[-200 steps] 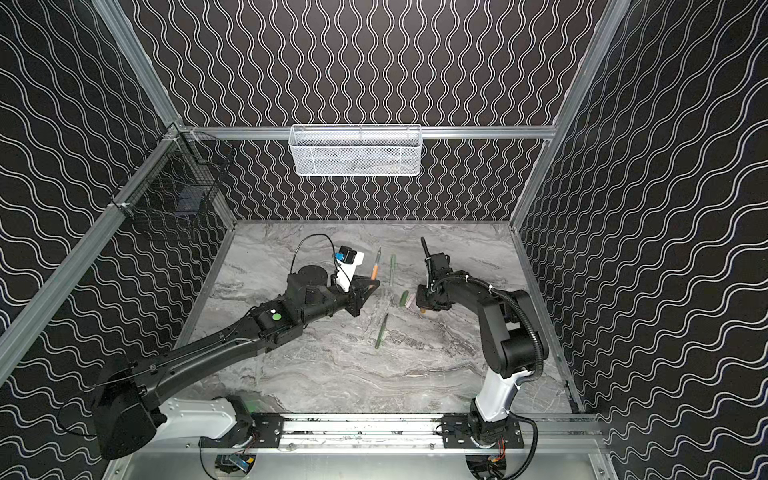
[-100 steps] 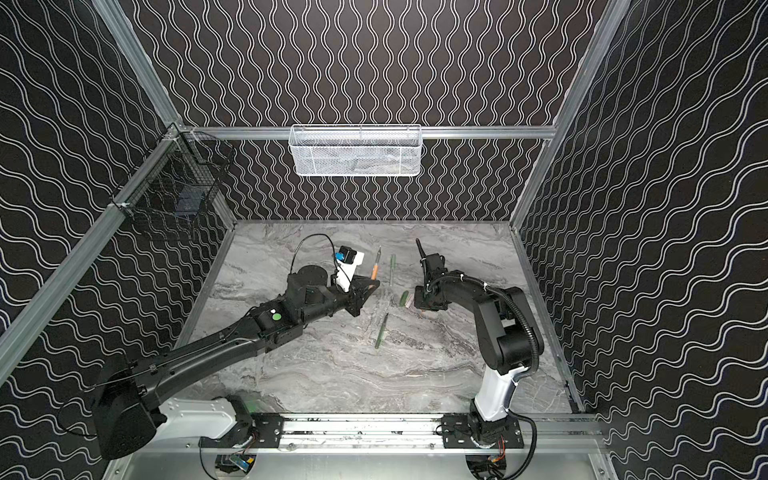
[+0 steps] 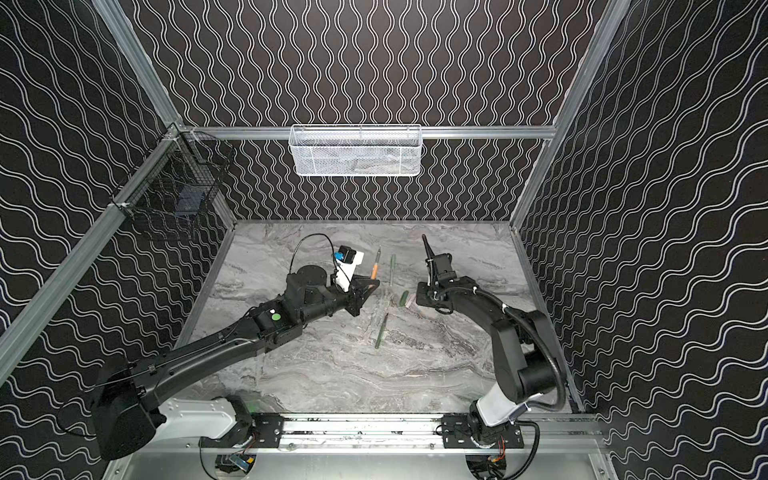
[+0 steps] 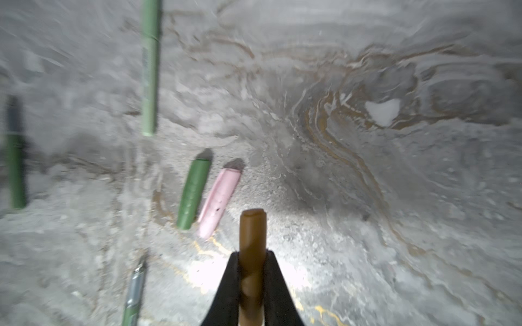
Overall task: Insert the pens into the pen caps
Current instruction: 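Lift the gold cap with the right gripper and raise it above the pen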
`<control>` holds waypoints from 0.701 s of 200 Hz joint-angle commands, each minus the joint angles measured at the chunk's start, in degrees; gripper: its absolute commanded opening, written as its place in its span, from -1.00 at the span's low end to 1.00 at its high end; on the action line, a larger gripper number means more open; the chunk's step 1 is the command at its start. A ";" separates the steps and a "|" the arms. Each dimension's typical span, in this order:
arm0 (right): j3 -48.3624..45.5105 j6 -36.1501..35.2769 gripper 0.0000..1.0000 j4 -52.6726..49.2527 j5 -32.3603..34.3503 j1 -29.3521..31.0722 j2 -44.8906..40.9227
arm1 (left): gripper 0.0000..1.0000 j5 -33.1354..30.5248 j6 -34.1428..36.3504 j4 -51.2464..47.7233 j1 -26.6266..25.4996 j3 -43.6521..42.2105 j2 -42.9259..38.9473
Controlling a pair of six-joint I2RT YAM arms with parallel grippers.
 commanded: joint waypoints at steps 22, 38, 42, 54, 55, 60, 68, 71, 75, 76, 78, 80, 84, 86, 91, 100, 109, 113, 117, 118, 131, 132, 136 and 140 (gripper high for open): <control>-7.00 2.43 -0.85 14.31 -4.51 0.22 -16.42 | -0.91 2.54 1.75 5.38 0.00 -1.67 -0.50; -9.60 2.95 -0.86 21.02 -7.44 0.39 -23.16 | -0.90 3.66 2.15 7.34 0.05 -2.55 -0.77; -10.20 3.09 -0.86 22.61 -7.97 0.46 -24.89 | -0.91 3.77 2.24 7.57 0.05 -2.70 -0.84; -11.56 3.60 -0.86 27.49 -9.51 0.89 -29.04 | -0.90 4.44 2.59 8.32 0.05 -3.01 -0.85; -11.65 3.62 -0.86 27.91 -9.60 0.95 -29.38 | -0.90 4.47 2.60 8.36 0.05 -3.05 -0.84; -12.05 3.79 -0.86 29.81 -10.25 1.21 -30.66 | -0.90 4.73 2.61 8.68 0.05 -3.17 -0.89; -12.41 3.71 -0.86 32.40 -11.41 1.75 -32.45 | -0.90 5.15 2.61 9.17 0.05 -3.40 -0.80; -12.40 3.65 -0.85 33.31 -11.78 2.06 -33.03 | -0.91 5.29 2.65 9.35 0.03 -3.44 -0.75; -12.44 3.63 -0.85 34.27 -12.10 2.49 -33.73 | -0.91 5.56 2.67 9.59 0.05 -3.45 -0.54; -12.40 3.63 -0.85 34.46 -12.13 2.59 -33.87 | -0.91 5.61 2.69 9.61 0.01 -3.45 -0.51; -12.37 3.67 -0.85 34.91 -12.14 2.88 -34.18 | -0.91 5.73 2.67 9.62 0.04 -3.49 -0.48; -12.36 3.62 -0.85 35.40 -12.15 3.10 -34.45 | -0.91 5.85 2.71 9.63 0.05 -3.39 -0.43; -12.32 3.56 -0.85 36.32 -12.15 3.63 -34.95 | -0.91 6.02 2.83 9.54 0.01 -3.28 -0.35; -12.30 3.55 -0.85 36.87 -12.21 3.95 -35.21 | -0.92 6.12 2.84 9.54 -0.02 -3.27 -0.31; -12.20 3.52 -0.86 38.13 -12.38 4.56 -35.71 | -0.92 6.39 2.86 9.46 -0.04 -3.17 -0.14; -11.83 3.75 -0.85 39.79 -12.57 5.66 -36.42 | -0.92 6.87 2.88 9.69 -0.03 -3.18 -0.03; -11.45 3.95 -0.85 41.40 -12.83 6.24 -36.86 | -0.92 7.19 2.94 9.85 -0.19 -3.25 0.17; -11.25 4.00 -0.85 42.02 -12.85 7.75 -36.98 | -0.93 7.23 2.96 9.88 -0.34 -3.23 0.21; -11.03 4.16 -0.85 42.62 -12.93 8.47 -37.00 | -0.92 7.19 2.97 9.89 -0.38 -3.35 0.26; -10.99 4.21 -0.85 42.77 -12.94 8.61 -36.96 | -0.93 7.21 2.96 9.85 -0.43 -3.35 0.24; -10.19 4.85 -0.85 43.89 -12.95 9.91 -36.94 | -0.93 7.41 3.04 9.89 -0.65 -3.27 0.40; -10.13 4.90 -0.85 43.98 -12.99 9.99 -36.93 | -0.93 7.45 3.05 9.89 -0.65 -3.27 0.40; -9.98 5.22 -0.85 44.52 -13.15 10.27 -36.79 | -0.93 7.60 3.06 9.86 -0.78 -3.23 0.45; -9.94 5.43 -0.85 45.01 -13.33 10.45 -36.69 | -0.93 7.67 3.22 9.97 -0.89 -3.27 0.45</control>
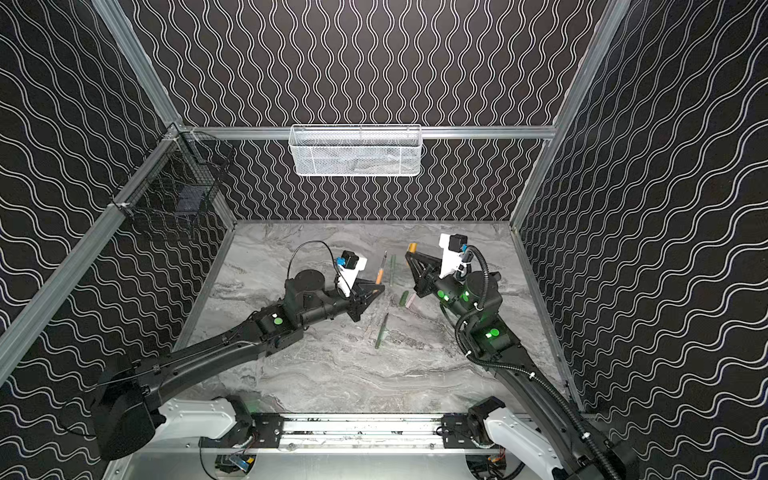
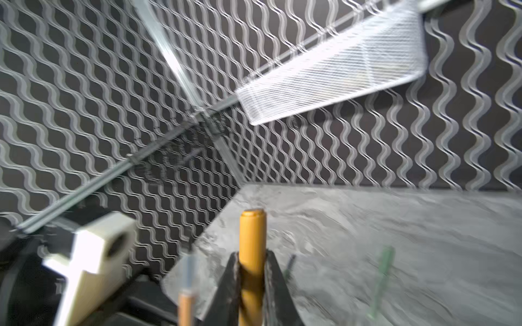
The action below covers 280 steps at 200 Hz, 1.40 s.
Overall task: Insert the pens into the pen caps
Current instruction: 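Lift the gold cap with the right gripper and raise it above the pen, then lower the gold cap onto the orange pen tip held by the left gripper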
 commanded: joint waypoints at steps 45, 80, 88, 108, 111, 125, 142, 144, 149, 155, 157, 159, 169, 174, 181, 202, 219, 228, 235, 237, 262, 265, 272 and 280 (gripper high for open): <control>1.16 4.06 -0.86 12.76 -1.14 1.87 1.95 | -0.94 2.04 1.33 2.72 -1.21 0.25 0.63; 1.90 4.59 -0.86 13.74 -0.57 1.86 4.01 | -0.94 2.33 1.37 2.81 -1.55 0.33 0.52; 1.76 4.96 -0.86 14.19 -0.83 1.82 4.20 | -0.95 2.29 1.41 2.72 -1.55 0.31 0.51; 1.50 5.68 -0.86 15.12 -1.70 1.85 4.64 | -0.94 2.30 1.41 2.74 -1.73 0.31 0.56; 1.55 5.76 -0.87 15.08 -1.81 1.89 4.70 | -0.95 2.30 1.41 2.72 -1.73 0.31 0.60; 1.47 5.97 -0.87 14.93 -1.75 1.90 5.05 | -0.95 2.48 1.25 2.80 -1.81 0.31 0.65; 1.30 6.27 -0.87 14.88 -2.14 1.89 5.25 | -0.95 2.48 1.25 2.72 -1.82 0.40 0.74; 1.30 6.32 -0.87 14.82 -2.22 1.93 5.29 | -0.95 2.48 1.20 2.61 -1.88 0.40 0.70; 1.36 6.47 -0.87 14.57 -2.51 1.90 5.36 | -0.95 2.48 1.27 2.63 -1.91 0.37 0.74; 1.34 6.36 -0.87 14.32 -2.86 1.83 5.45 | -0.95 2.56 1.32 2.70 -1.91 0.41 0.74; 1.37 6.39 -0.87 14.26 -2.95 1.86 5.45 | -0.95 2.56 1.26 2.72 -1.91 0.38 0.64; 1.38 6.37 -0.87 14.23 -3.04 1.88 5.54 | -0.95 2.63 1.24 2.76 -1.93 0.42 0.61; 1.14 6.66 -0.87 14.26 -3.24 1.84 5.81 | -0.95 2.48 1.16 2.72 -1.95 0.40 0.60; 1.12 6.73 -0.87 14.23 -3.33 1.84 5.93 | -0.95 2.48 1.14 2.73 -1.92 0.47 0.60; 1.12 6.83 -0.87 14.10 -3.62 1.85 6.06 | -0.95 2.40 1.18 2.73 -1.91 0.40 0.73; 0.99 6.91 -0.87 13.06 -4.50 1.86 6.23 | -0.95 2.13 1.11 2.79 -1.90 0.28 0.54; 0.50 7.34 -0.87 13.39 -4.56 1.86 6.32 | -0.95 1.69 1.13 2.81 -1.95 0.31 0.39; 0.35 7.40 -0.87 13.23 -4.82 1.90 6.20 | -0.96 1.52 1.10 2.81 -1.90 0.31 0.41; 0.16 7.50 -0.87 13.34 -4.99 1.83 6.11 | -0.96 1.47 1.09 2.72 -1.90 0.31 0.27; 0.09 7.53 -0.87 13.31 -5.05 1.83 6.06 | -0.96 1.44 1.07 2.72 -1.90 0.31 0.26; -0.20 7.83 -0.87 12.93 -5.25 1.87 5.91 | -0.96 0.82 1.00 2.90 -1.91 0.04 0.01; -0.20 7.87 -0.87 12.93 -5.33 1.82 5.97 | -0.96 0.73 0.98 2.90 -1.95 0.05 -0.04; -0.40 7.97 -0.88 12.96 -5.57 1.86 5.89 | -0.96 0.56 1.02 2.89 -1.91 0.01 -0.16; -0.61 8.46 -0.87 13.22 -5.81 1.89 5.85 | -0.96 0.29 0.97 2.97 -1.91 -0.11 -0.29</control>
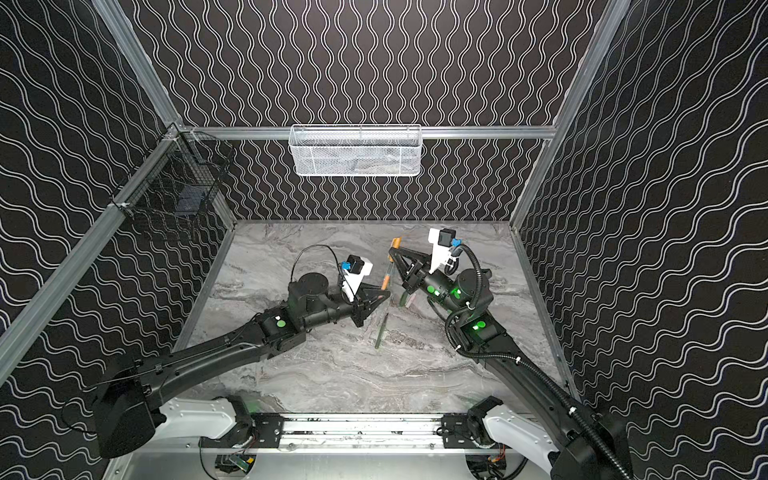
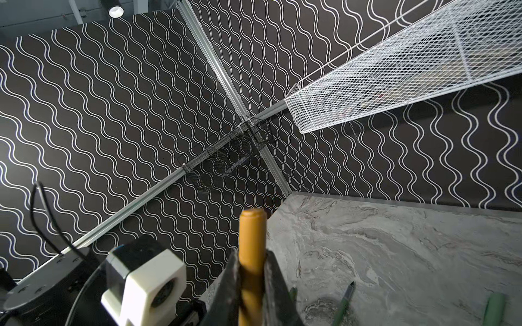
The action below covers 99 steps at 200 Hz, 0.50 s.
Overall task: Insert the pens into the pen caps
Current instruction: 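Lower the gold cap onto the orange pen tip held by the left gripper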
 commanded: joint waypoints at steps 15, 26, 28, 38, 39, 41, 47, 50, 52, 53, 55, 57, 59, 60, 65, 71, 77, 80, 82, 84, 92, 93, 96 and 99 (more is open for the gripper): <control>-1.23 2.09 -0.87 2.58 -1.47 0.12 -0.64 | -0.96 -1.15 0.94 2.66 -0.12 -0.34 -0.80; -1.32 2.40 -0.87 2.51 -1.60 0.10 -0.73 | -0.96 -1.35 0.75 2.68 -0.07 -0.41 -0.89; -1.32 2.40 -0.87 2.44 -1.62 0.05 -0.73 | -0.97 -1.29 0.70 2.67 -0.07 -0.49 -0.89; -1.32 2.50 -0.87 2.37 -1.86 0.08 -0.62 | -0.96 -1.36 0.70 2.88 -0.07 -0.52 -1.05; -1.32 2.56 -0.87 2.40 -1.92 0.10 -0.63 | -0.96 -1.36 0.69 2.89 -0.07 -0.52 -1.06; -1.32 2.64 -0.87 2.37 -2.01 0.05 -0.64 | -0.97 -1.36 0.69 2.92 -0.11 -0.54 -1.06; -1.48 2.75 -0.87 2.55 -2.31 0.07 -0.55 | -0.97 -1.47 0.69 2.97 -0.09 -0.64 -1.15; -1.52 2.77 -0.87 2.66 -2.47 0.10 -0.56 | -0.96 -1.48 0.69 2.96 -0.09 -0.49 -1.15; -1.57 2.83 -0.87 2.68 -2.56 0.07 -0.58 | -0.96 -1.54 0.69 2.92 -0.07 -0.47 -1.15; -1.58 2.90 -0.87 2.59 -2.62 0.05 -0.57 | -0.96 -1.58 0.69 2.91 -0.07 -0.54 -1.15; -1.65 2.99 -0.87 2.55 -2.69 0.06 -0.54 | -0.97 -1.55 0.69 2.90 -0.07 -0.57 -1.09; -1.71 3.23 -0.87 2.50 -2.70 0.08 -0.55 | -0.96 -1.56 0.69 2.84 -0.07 -0.51 -1.12; -1.81 3.47 -0.87 2.55 -2.69 0.09 -0.51 | -0.96 -1.59 0.69 2.82 -0.07 -0.50 -1.14; -1.87 3.57 -0.87 2.62 -2.68 0.11 -0.49 | -0.96 -1.60 0.69 2.82 -0.11 -0.51 -1.19; -2.37 4.27 -0.87 3.65 -2.99 0.11 -0.30 | -0.97 -1.69 0.69 2.72 -0.07 -0.52 -1.18; -3.07 5.13 -0.86 5.42 -3.91 0.21 0.02 | -0.97 -1.82 0.69 2.80 -0.08 -0.61 -1.31; -3.71 5.90 -0.86 6.85 -4.82 0.23 0.16 | -0.96 -1.89 0.61 2.87 -0.07 -0.65 -1.38; -3.89 6.24 -0.86 7.44 -5.06 0.28 0.27 | -0.97 -1.96 0.67 2.88 -0.09 -0.63 -1.34; -4.07 6.42 -0.86 7.81 -5.19 0.29 0.31 | -0.97 -1.93 0.68 2.87 -0.07 -0.63 -1.38; -4.16 6.57 -0.85 8.14 -5.22 0.41 0.38 | -0.96 -1.96 0.69 2.87 -0.09 -0.64 -1.40; -4.48 6.88 -0.85 8.83 -5.23 0.62 0.41 | -0.97 -2.03 0.62 2.76 -0.07 -0.56 -1.37; -4.48 6.85 -0.85 8.88 -5.23 0.64 0.36 | -0.97 -2.00 0.65 2.79 -0.07 -0.58 -1.40; -4.55 6.83 -0.85 8.99 -5.15 0.69 0.38 | -0.96 -2.06 0.68 2.74 -0.07 -0.53 -1.39; -4.64 6.83 -0.85 9.04 -5.07 0.80 0.40 | -0.97 -2.03 0.69 2.77 -0.07 -0.57 -1.41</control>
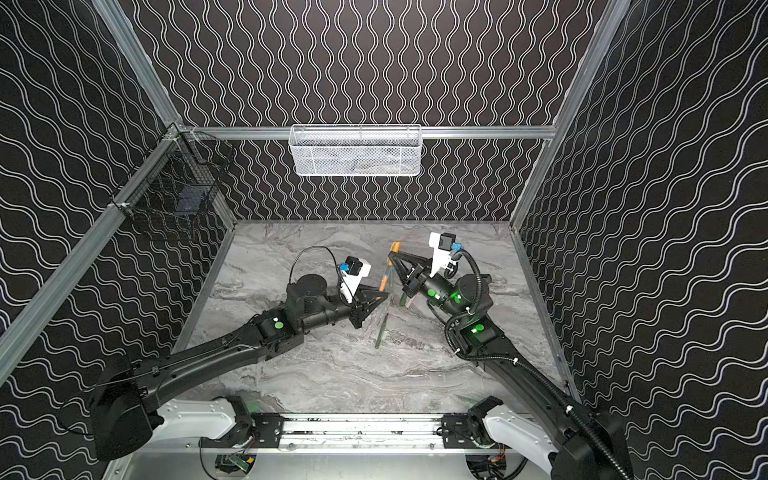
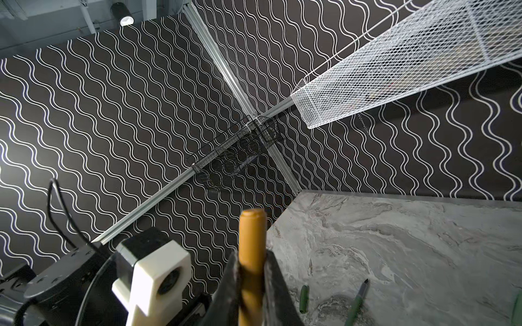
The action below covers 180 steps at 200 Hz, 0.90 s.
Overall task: Insert the pens into the pen caps
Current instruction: 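Lower the gold cap onto the orange pen tip held by the left gripper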
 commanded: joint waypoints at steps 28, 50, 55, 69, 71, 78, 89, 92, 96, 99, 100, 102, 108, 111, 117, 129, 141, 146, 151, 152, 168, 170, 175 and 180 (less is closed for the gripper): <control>-1.19 2.29 -0.85 3.88 -3.12 1.18 0.55 | -0.96 -0.65 0.63 4.42 -0.07 0.04 -0.58; -1.67 2.79 -0.85 4.57 -3.08 1.26 0.70 | -0.97 -0.87 0.69 4.26 -0.03 0.00 -0.65; -1.72 2.75 -0.84 4.58 -3.17 1.26 0.72 | -0.97 -0.95 0.75 4.31 -0.02 0.05 -0.63; -1.81 2.66 -0.80 4.37 -3.28 1.47 0.76 | -0.97 -1.32 0.82 4.21 -0.08 -0.03 -0.81; -1.80 2.59 -0.79 4.29 -3.28 1.50 0.75 | -0.97 -1.44 0.90 4.25 -0.08 -0.04 -0.84; -1.96 2.44 -0.77 4.12 -3.41 1.55 0.77 | -0.97 -1.66 0.98 4.26 -0.04 -0.06 -0.99; -1.83 1.86 -0.74 2.91 -3.71 1.66 0.65 | -0.97 -1.93 1.12 4.39 -0.07 -0.29 -1.35; -1.84 1.72 -0.73 2.53 -3.79 1.66 0.59 | -0.97 -1.95 1.19 4.36 -0.03 -0.35 -1.45; -1.74 1.45 -0.72 2.07 -3.88 1.75 0.57 | -0.97 -2.11 1.29 4.49 -0.02 -0.38 -1.59; -1.73 1.17 -0.71 1.67 -3.92 1.90 0.56 | -0.97 -2.31 1.38 4.42 -0.05 -0.44 -1.67; -1.72 1.12 -0.71 1.55 -3.95 1.87 0.49 | -0.97 -2.33 1.52 4.38 -0.08 -0.41 -1.70; -1.65 0.98 -0.71 1.34 -3.98 1.84 0.45 | -0.97 -2.41 1.55 4.42 -0.06 -0.44 -1.79; -1.56 0.44 -0.68 0.49 -4.07 1.93 0.36 | -0.97 -2.57 1.91 4.47 -0.05 -0.49 -1.98; -1.54 0.21 -0.67 0.20 -4.08 1.99 0.29 | -0.97 -2.72 2.07 4.49 -0.03 -0.59 -2.05; -1.43 -0.17 -0.65 -0.51 -4.08 2.01 0.11 | -0.97 -2.94 2.44 4.59 -0.03 -0.65 -2.16; -1.09 -0.85 -0.61 -1.83 -4.39 2.10 -0.11 | -0.97 -3.30 2.86 4.76 0.01 -0.74 -2.26; 0.02 -1.93 -0.49 -4.28 -5.08 2.24 -0.33 | -0.97 -3.30 3.44 4.62 0.05 -0.62 -2.39; 0.56 -2.55 -0.42 -5.57 -5.28 2.25 -0.50 | -0.97 -3.34 3.60 4.55 0.04 -0.70 -2.43; 1.00 -3.05 -0.36 -6.68 -5.50 2.28 -0.73 | -0.97 -3.42 3.67 4.52 0.06 -0.59 -2.47; 1.09 -3.19 -0.35 -6.89 -5.53 2.28 -0.81 | -0.97 -3.41 3.72 4.52 0.06 -0.58 -2.49; 1.95 -4.91 -0.26 -10.31 -5.36 2.32 -1.93 | -0.97 -4.21 4.37 4.48 0.06 -0.66 -2.57; 2.02 -5.19 -0.25 -10.70 -5.32 2.29 -2.07 | -0.97 -4.27 4.49 4.40 0.04 -0.70 -2.60; 2.14 -5.76 -0.23 -11.64 -5.16 2.28 -2.50 | -0.97 -4.57 4.75 4.35 0.05 -0.66 -2.69; 2.22 -6.28 -0.21 -12.50 -5.13 2.28 -2.99 | -0.97 -4.84 4.94 4.41 0.06 -0.73 -2.68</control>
